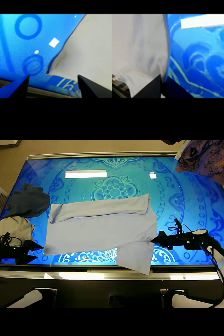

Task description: Fold the clothes and pants, and hang the long-sleeved shirts on hangers.

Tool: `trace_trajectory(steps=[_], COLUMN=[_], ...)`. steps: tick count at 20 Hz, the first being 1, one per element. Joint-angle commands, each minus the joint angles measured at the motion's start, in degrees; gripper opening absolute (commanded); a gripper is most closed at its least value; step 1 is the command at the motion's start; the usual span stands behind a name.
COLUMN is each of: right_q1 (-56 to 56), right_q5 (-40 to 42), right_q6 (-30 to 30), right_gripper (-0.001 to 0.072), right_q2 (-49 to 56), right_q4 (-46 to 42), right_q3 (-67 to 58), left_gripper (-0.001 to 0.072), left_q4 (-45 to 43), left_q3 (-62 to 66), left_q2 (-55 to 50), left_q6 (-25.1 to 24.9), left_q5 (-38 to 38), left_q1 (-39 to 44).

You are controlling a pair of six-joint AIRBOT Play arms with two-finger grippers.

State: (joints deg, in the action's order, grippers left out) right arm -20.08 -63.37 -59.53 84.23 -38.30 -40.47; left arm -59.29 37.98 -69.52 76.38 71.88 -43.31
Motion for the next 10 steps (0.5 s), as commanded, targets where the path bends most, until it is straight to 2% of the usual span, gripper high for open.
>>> trace_trajectory(steps=[1, 10], right_q1=[0.04, 0.04], right_q5=[-0.11, -0.2], right_q6=[0.46, 0.42], right_gripper=[0.003, 0.003], right_q2=[-0.07, -0.07], right_q4=[0.37, 0.37], right_q3=[-0.07, -0.07], left_gripper=[0.063, 0.0628], left_q4=[0.42, 0.42], left_q3=[-0.76, -0.76], left_q2=[-1.97, -6.25], left_q6=[-0.57, -0.52], left_q5=[-2.08, -4.28], left_q1=[2.97, 8.92])
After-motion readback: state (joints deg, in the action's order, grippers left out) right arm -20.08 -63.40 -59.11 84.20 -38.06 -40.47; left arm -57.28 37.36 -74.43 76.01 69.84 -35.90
